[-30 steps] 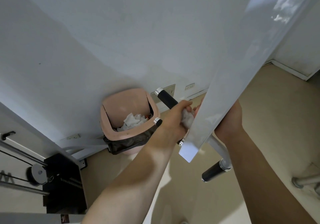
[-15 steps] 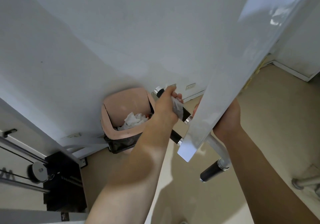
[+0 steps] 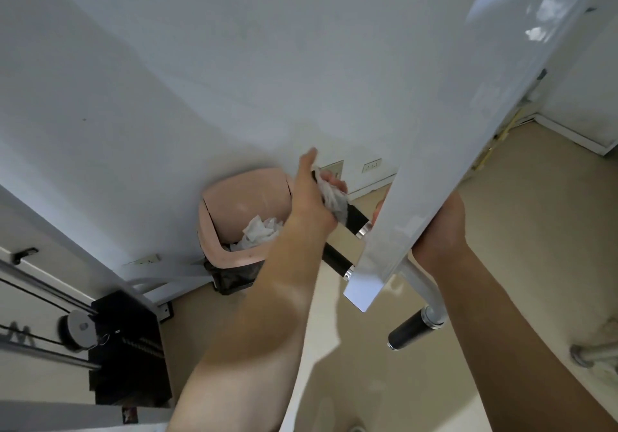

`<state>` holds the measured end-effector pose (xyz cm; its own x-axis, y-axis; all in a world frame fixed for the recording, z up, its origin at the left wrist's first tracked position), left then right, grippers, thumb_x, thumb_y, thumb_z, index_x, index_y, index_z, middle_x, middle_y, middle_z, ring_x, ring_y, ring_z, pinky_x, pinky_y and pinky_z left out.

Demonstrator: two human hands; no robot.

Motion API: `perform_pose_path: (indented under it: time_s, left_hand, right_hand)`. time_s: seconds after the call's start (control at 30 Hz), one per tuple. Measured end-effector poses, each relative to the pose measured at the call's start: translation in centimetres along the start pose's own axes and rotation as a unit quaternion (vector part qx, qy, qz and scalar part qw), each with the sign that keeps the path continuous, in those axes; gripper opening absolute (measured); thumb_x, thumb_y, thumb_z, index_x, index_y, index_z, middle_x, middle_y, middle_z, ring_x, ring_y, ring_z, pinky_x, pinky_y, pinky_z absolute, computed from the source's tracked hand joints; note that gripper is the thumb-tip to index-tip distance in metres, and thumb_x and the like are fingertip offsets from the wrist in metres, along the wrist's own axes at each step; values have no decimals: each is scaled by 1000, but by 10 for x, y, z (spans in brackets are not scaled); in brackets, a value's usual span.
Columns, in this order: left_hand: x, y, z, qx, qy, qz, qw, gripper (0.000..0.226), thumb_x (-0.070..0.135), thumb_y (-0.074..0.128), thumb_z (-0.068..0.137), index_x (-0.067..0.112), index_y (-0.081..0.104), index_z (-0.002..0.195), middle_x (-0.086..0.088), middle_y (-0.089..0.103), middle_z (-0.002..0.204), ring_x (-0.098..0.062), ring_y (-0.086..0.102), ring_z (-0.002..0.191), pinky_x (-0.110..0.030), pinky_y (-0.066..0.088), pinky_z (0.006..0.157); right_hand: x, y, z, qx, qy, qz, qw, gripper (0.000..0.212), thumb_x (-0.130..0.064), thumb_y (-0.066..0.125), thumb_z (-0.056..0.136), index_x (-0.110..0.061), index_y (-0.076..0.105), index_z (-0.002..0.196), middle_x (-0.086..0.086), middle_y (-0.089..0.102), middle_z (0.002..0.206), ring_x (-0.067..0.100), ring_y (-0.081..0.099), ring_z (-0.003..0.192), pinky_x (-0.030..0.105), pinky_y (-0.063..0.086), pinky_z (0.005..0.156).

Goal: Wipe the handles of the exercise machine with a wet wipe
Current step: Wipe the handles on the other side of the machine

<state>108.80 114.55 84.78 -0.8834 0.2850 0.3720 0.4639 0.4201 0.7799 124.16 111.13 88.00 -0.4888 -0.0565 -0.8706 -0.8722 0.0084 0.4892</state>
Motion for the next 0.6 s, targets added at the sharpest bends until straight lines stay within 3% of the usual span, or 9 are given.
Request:
perform_pose_path:
  time_s: [0.07, 0.13, 0.23, 0.3, 0.37, 0.47, 0.53, 0.6]
  left_hand:
    - [19, -5, 4, 8, 18, -32, 999, 36, 38, 77, 85, 20, 51, 69, 6, 50, 51, -8, 46, 41, -21, 45, 61]
    - [24, -8, 7, -7, 18, -43, 999, 37, 40, 74, 86, 19, 49, 68, 6, 51, 53, -8, 45, 42, -20, 44, 64]
    - [2, -8, -4, -44, -6, -37, 998, 43, 49, 64, 91, 16, 54, 66, 6, 58, 53, -8, 54, 42, -20, 49, 57]
    - [-18, -10, -16, -59, -25, -19, 998, 51, 61, 62, 90, 12, 59, 76, 2, 62, 63, -12, 59, 50, -25, 55, 56]
    - [-27, -14, -25, -89, -31, -11, 995, 54, 63, 59, 91, 9, 64, 98, -3, 65, 80, -17, 64, 70, -30, 58, 67]
    - [-18, -27, -27, -139, 1, 58, 989, 40, 38, 59, 99, 6, 64, 122, -9, 69, 109, -25, 65, 112, -35, 51, 98]
    - [-14, -33, -28, -189, 23, 135, 972, 38, 14, 61, 98, 0, 57, 133, -13, 63, 124, -26, 58, 124, -34, 50, 102]
    - [-15, -38, -28, -220, 37, 189, 956, 51, -2, 61, 95, 0, 48, 144, -16, 62, 131, -28, 60, 125, -35, 51, 103]
  right_hand:
    - [4, 2, 0, -7, 10, 6, 1000, 30, -37, 50, 89, -8, 59, 86, 13, 58, 75, 34, 56, 69, 42, 49, 68]
    - [7, 2, -1, -5, 18, 8, 1000, 45, -47, 66, 70, -7, 56, 89, 15, 57, 77, 35, 55, 71, 42, 50, 67]
    - [7, 4, -2, -23, 13, 10, 1000, 52, -49, 68, 64, -5, 52, 88, 17, 54, 75, 34, 54, 68, 40, 50, 61]
    - [7, 3, 0, -23, 8, 10, 1000, 60, -52, 74, 60, -5, 51, 90, 17, 53, 77, 32, 53, 69, 39, 48, 64]
    - [6, 1, 2, -7, 10, 1, 1000, 72, -56, 79, 54, -6, 50, 98, 17, 52, 82, 32, 51, 76, 41, 45, 69]
    - [5, -3, 5, 4, -1, -9, 1000, 81, -56, 80, 51, -6, 49, 107, 20, 50, 87, 39, 46, 85, 48, 41, 76]
    - [4, -5, 6, 9, -7, -5, 1000, 83, -55, 80, 51, -5, 50, 109, 21, 50, 88, 42, 44, 90, 51, 39, 78]
    - [3, -8, 8, 18, -9, -10, 1000, 84, -57, 80, 49, -6, 50, 109, 20, 51, 88, 43, 45, 91, 54, 39, 79]
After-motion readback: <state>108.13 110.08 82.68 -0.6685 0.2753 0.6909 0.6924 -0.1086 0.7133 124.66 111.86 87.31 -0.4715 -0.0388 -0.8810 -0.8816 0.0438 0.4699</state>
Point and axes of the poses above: each hand's wrist, its own z-axis towards the middle knuckle, its own y-axis out of the palm, x = y × z, the point moved 7 cm from there along z, towards the middle knuckle
